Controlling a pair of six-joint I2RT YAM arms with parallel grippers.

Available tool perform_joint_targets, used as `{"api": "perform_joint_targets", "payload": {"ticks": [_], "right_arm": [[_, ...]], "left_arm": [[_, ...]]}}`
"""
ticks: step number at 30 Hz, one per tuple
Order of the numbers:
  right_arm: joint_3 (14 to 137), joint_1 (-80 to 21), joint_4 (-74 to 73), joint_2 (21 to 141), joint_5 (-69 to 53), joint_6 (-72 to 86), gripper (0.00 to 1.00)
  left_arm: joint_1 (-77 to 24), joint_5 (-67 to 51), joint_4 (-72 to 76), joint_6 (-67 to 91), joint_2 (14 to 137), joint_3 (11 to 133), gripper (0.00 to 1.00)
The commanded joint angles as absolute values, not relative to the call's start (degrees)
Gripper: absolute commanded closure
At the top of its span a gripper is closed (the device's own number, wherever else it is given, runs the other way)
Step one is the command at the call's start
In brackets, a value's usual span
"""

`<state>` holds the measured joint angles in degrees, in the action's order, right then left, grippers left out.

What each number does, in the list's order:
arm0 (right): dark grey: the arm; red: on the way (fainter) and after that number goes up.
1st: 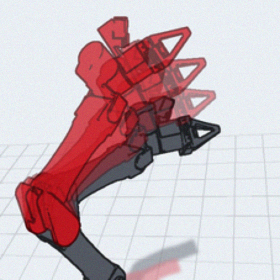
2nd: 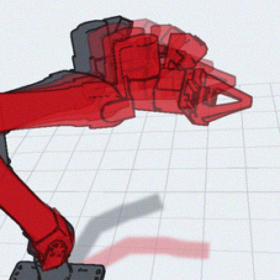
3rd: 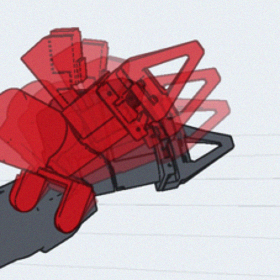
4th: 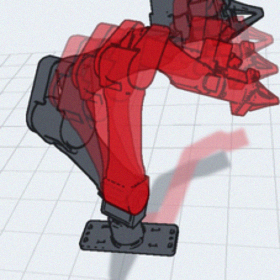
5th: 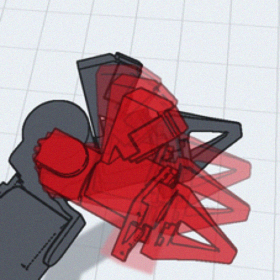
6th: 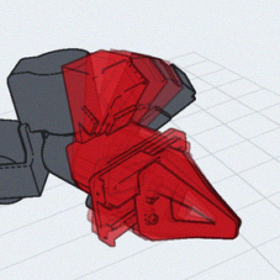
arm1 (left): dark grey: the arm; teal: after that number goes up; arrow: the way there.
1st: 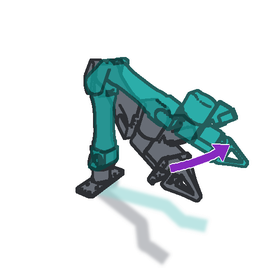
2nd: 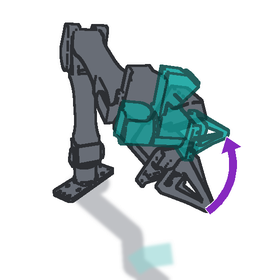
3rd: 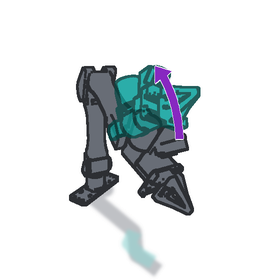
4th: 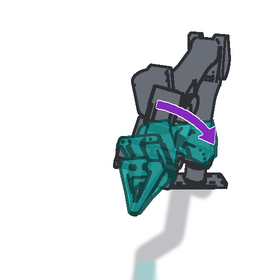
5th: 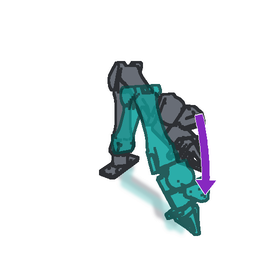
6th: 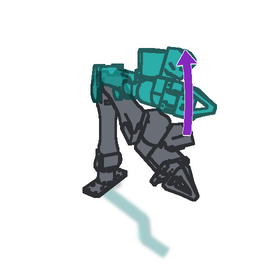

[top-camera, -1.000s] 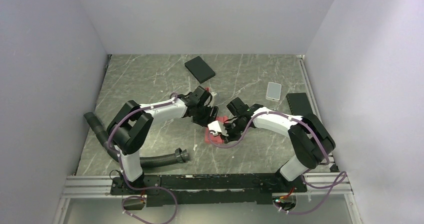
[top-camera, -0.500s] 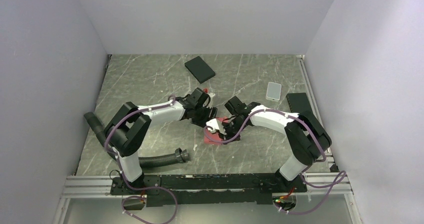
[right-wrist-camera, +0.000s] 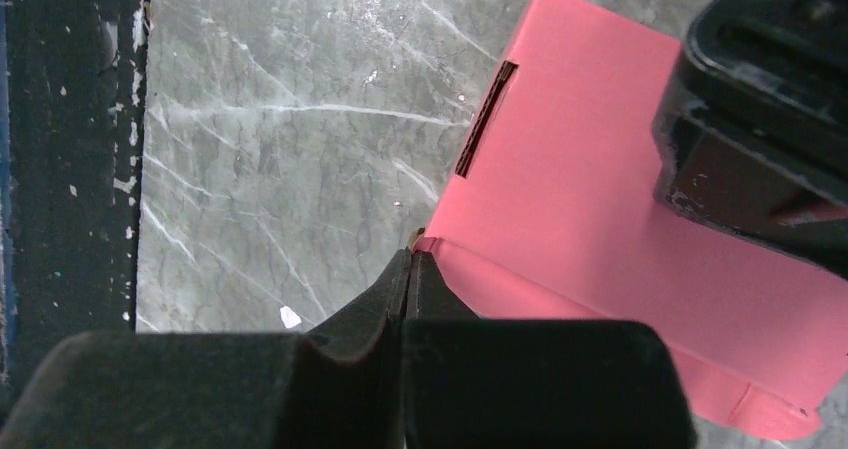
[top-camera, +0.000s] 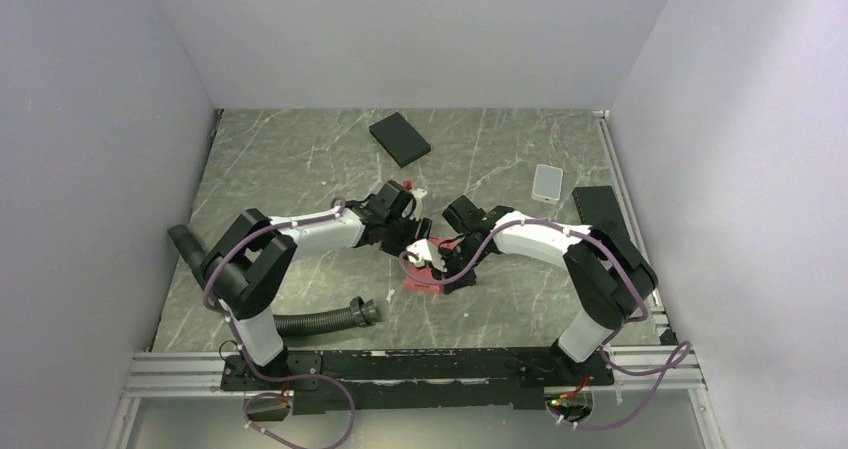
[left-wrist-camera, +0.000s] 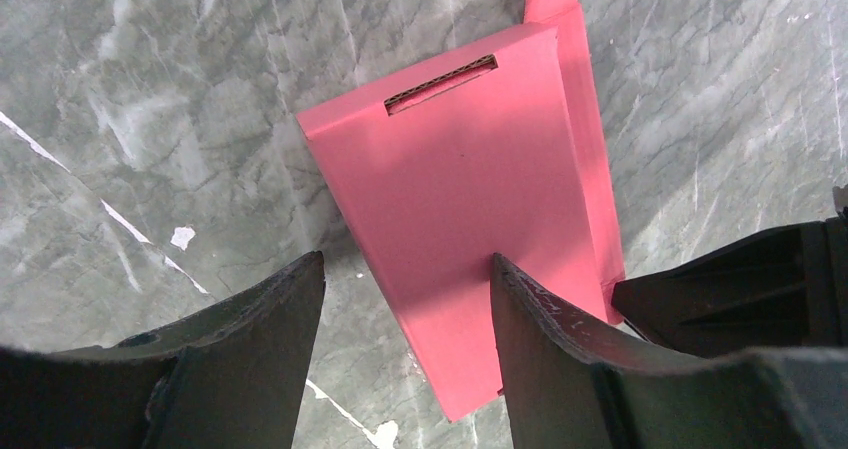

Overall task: Fold the paper box
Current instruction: Close the paper box at the center of the board.

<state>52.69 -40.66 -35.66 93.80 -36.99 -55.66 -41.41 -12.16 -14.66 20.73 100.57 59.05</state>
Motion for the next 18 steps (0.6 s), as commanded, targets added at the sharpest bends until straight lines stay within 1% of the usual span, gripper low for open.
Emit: {"api": "perform_joint_targets", "payload": {"ticks": [1,8,18], "right_arm": [[55.22,-41.31,-36.91,95.04,-39.66,-49.82,1.0],[56.8,-40.85,-35.92,96.63,-41.14,-42.35,1.0],[51.58,-39.99,-27.71,91.75,-42.29,-33.41,1.0]], "left_arm": [[-40.7,-7.89,-17.0,18.77,100.91,56.21,0.35],[-40.13,-9.47,-14.1,19.21,99.42,53.29,0.35],[-38.61,-10.75,-10.6,19.14,96.83,49.92,0.35]]}}
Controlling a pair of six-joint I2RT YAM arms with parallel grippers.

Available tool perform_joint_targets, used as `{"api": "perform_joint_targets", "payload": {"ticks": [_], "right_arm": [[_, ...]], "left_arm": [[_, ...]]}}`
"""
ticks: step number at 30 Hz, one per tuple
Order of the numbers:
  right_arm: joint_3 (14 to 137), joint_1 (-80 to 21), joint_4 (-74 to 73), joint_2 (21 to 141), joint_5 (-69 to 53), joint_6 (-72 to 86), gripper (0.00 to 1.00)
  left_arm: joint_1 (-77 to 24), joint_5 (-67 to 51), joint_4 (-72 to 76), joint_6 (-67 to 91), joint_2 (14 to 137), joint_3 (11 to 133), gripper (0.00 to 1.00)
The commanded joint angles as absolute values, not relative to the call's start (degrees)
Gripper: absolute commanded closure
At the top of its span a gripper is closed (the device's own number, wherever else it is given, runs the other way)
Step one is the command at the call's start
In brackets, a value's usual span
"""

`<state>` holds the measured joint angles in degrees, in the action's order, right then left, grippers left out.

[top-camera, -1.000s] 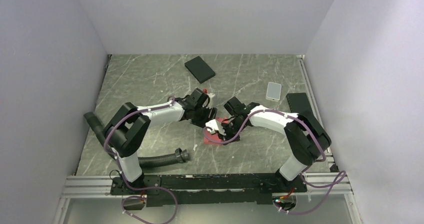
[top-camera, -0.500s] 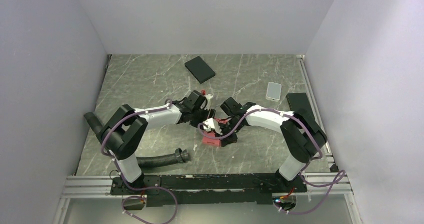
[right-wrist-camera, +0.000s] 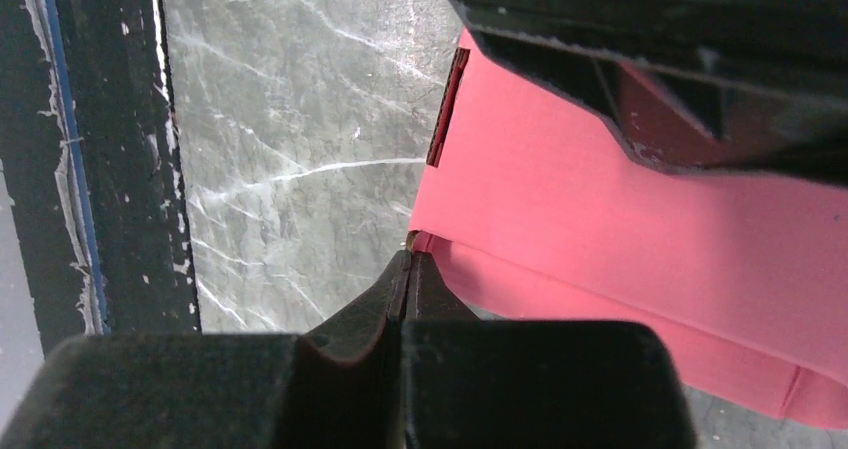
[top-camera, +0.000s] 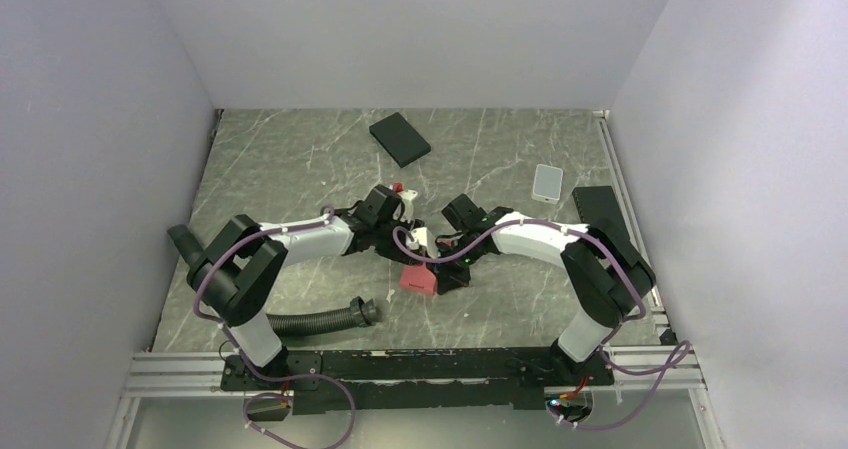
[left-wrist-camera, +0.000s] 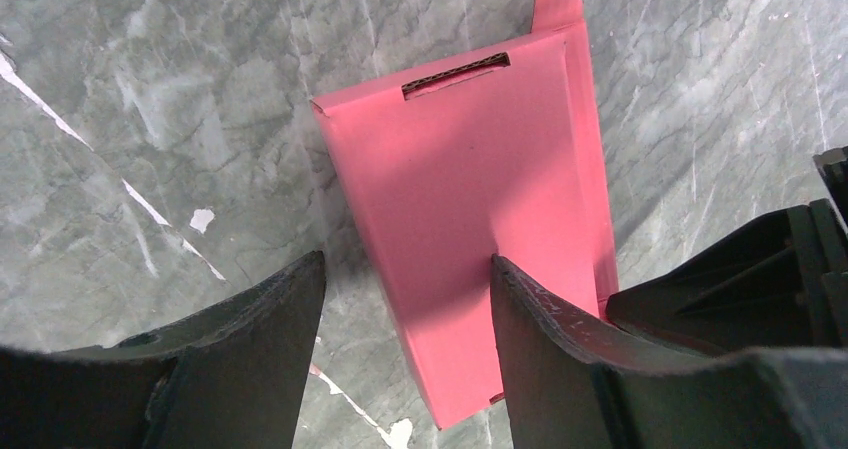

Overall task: Fold the paper box
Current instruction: Close the paper box at the center of the board.

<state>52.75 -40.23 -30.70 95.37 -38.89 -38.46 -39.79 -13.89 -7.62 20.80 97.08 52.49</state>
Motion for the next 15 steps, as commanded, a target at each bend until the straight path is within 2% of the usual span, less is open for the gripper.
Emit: {"api": "perform_joint_targets", "payload": {"ticks": [1,15], "right_arm": [[51.56,-39.99,-27.77,91.8,-43.11,-32.85,1.0],[55.24,-41.15,-31.59,96.8,-45.12,-33.59,1.0]], "left_arm": [[-38.46,-11.01,-10.24,19.04,96.78,49.7,0.35],[-36.69,-12.58,-7.61,19.23,96.06,48.0,0.35]]}}
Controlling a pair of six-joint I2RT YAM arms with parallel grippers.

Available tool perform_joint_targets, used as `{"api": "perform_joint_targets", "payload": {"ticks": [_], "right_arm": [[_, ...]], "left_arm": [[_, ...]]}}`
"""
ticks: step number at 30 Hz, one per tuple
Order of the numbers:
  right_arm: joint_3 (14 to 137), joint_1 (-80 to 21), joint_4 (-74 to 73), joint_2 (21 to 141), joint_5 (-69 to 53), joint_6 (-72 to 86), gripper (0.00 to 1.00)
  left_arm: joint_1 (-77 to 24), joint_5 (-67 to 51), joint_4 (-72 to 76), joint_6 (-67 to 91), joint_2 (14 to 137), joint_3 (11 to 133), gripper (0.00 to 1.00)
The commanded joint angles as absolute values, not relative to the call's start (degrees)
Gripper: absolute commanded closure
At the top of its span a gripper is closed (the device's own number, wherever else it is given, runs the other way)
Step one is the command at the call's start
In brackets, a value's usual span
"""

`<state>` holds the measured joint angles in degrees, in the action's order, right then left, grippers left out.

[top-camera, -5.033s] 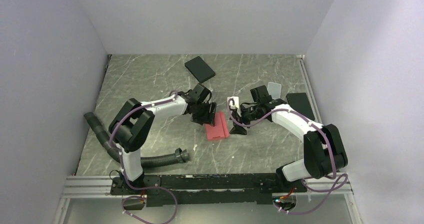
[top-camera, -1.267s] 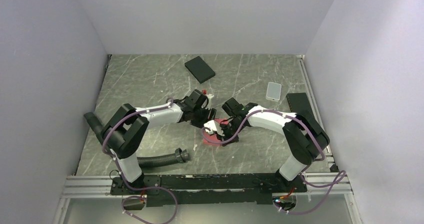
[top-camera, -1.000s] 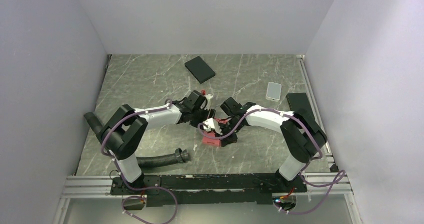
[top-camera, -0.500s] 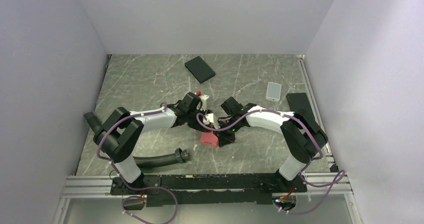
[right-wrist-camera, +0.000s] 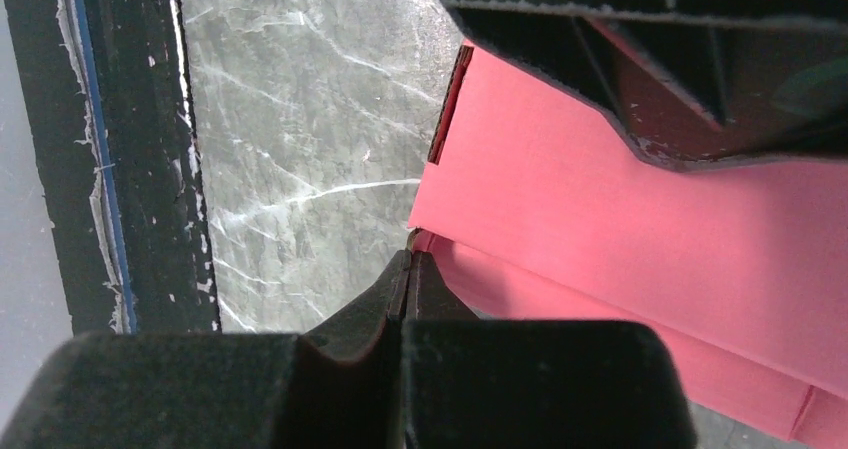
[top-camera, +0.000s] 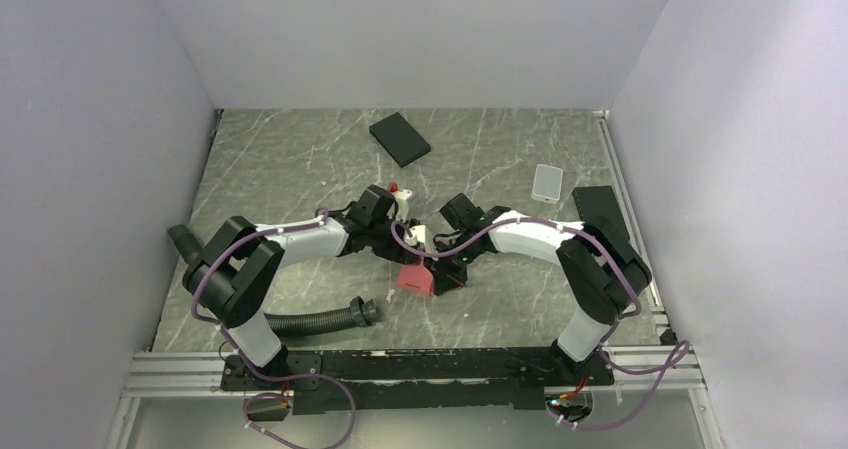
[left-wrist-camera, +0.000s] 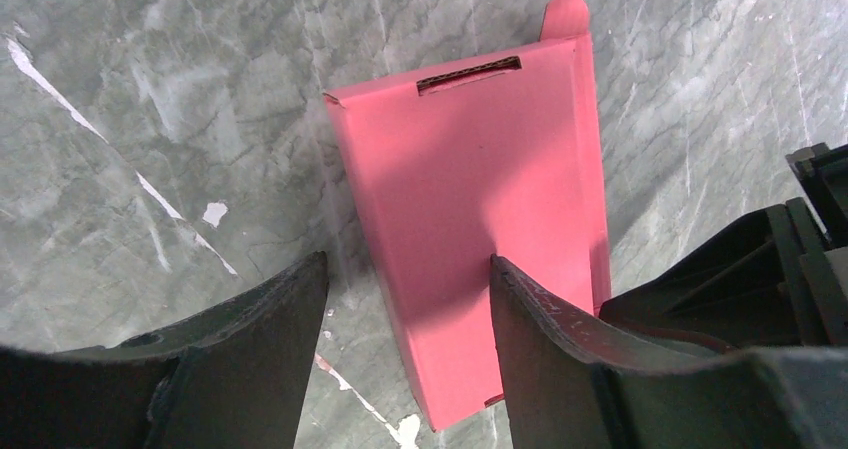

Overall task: Fold the paper box
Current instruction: Close the paper box at the center of the board.

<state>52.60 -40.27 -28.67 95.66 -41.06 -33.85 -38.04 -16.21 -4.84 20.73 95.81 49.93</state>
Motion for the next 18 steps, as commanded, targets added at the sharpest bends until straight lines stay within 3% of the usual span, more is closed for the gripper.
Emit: {"api": "perform_joint_targets", "payload": {"ticks": [1,18], "right_arm": [[55.62,-41.32,-31.96,97.19,-45.25,-33.83,1.0],[58.41,-43.36,-29.69,98.15,-40.38,-27.99,1.0]], "left_arm": [[-36.61,-12.61,-7.57,19.25,96.06,47.91,0.35],[-36.69,-14.66,-5.27,23.0,95.99,46.38,0.35]]}}
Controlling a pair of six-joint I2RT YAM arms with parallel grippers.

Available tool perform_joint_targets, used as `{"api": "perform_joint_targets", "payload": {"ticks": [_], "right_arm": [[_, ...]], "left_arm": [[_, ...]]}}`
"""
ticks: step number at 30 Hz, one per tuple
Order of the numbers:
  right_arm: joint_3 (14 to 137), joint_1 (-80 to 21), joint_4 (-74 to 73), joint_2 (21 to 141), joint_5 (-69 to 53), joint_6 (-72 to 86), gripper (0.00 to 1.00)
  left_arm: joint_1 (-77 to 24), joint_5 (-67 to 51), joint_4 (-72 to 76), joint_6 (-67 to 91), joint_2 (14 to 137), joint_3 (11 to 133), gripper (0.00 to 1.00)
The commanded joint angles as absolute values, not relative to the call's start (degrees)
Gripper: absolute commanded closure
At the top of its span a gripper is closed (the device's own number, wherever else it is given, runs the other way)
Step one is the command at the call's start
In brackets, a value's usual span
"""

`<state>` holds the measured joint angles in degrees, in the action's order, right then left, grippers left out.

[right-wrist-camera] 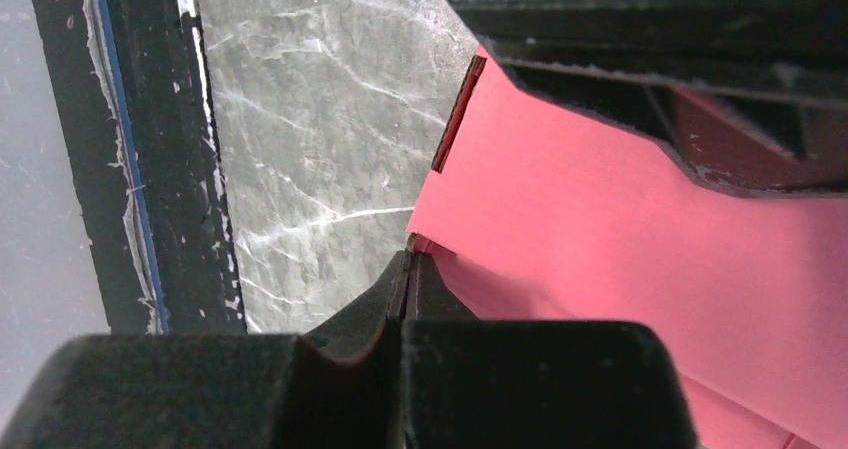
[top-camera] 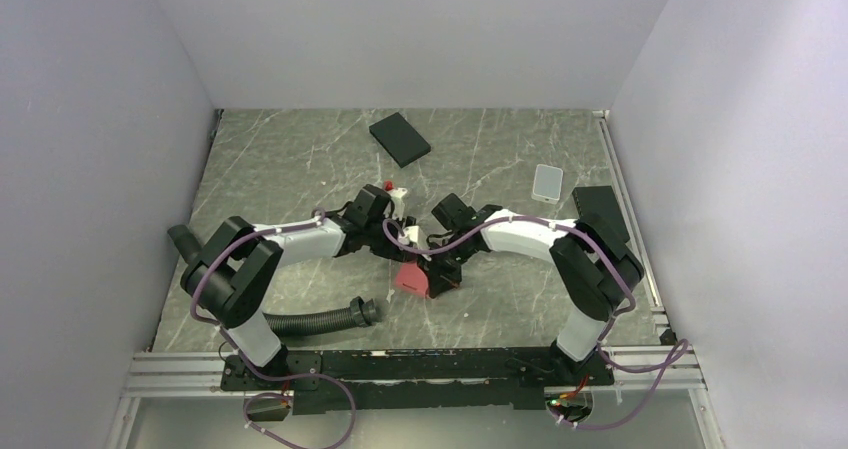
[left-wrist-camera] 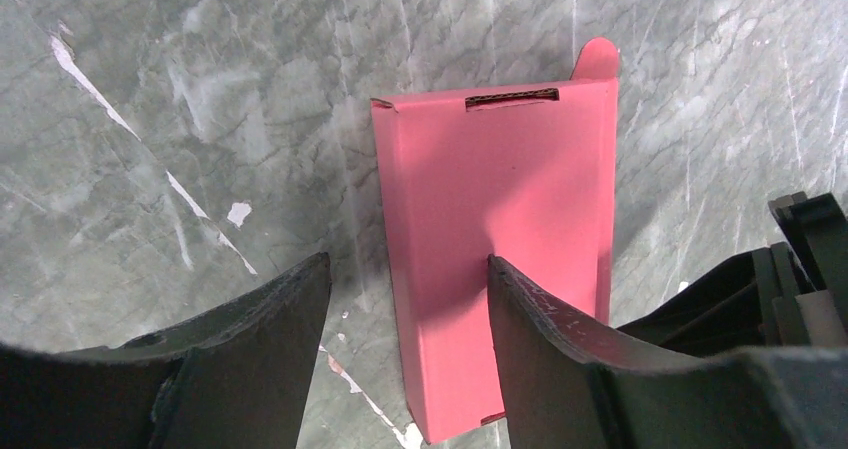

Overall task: Fold the paper box
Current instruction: Close the paper box at the center of the board.

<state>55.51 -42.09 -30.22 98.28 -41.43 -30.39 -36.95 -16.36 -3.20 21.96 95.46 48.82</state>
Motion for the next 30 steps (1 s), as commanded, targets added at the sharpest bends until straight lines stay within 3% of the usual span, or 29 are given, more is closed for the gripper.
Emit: {"api": "perform_joint_targets", "payload": {"ticks": [1,10,20,30], "right_arm": [[58.59,-43.7,-29.56,98.25,-39.49,-27.5,1.0],[58.89,-45.7,-28.07,98.48,-34.59,-22.77,1.0],[58.02,-44.74,-31.07,95.78,-35.86,-25.82,0.76],[57.93,-39.17,-37.39,87.86,-43.93,-37.0,0.63]], "left_arm": [[-36.73,-14.72,-5.1,23.33,95.84,46.06,0.35],[-37.0,-14.76,-3.95,25.94,95.54,44.78,0.36],[-36.99,-13.1,-4.48,24.75,93.18,44.41,0.36],[-37.0,-13.21,-5.09,22.56,91.22,45.03,0.35]]}}
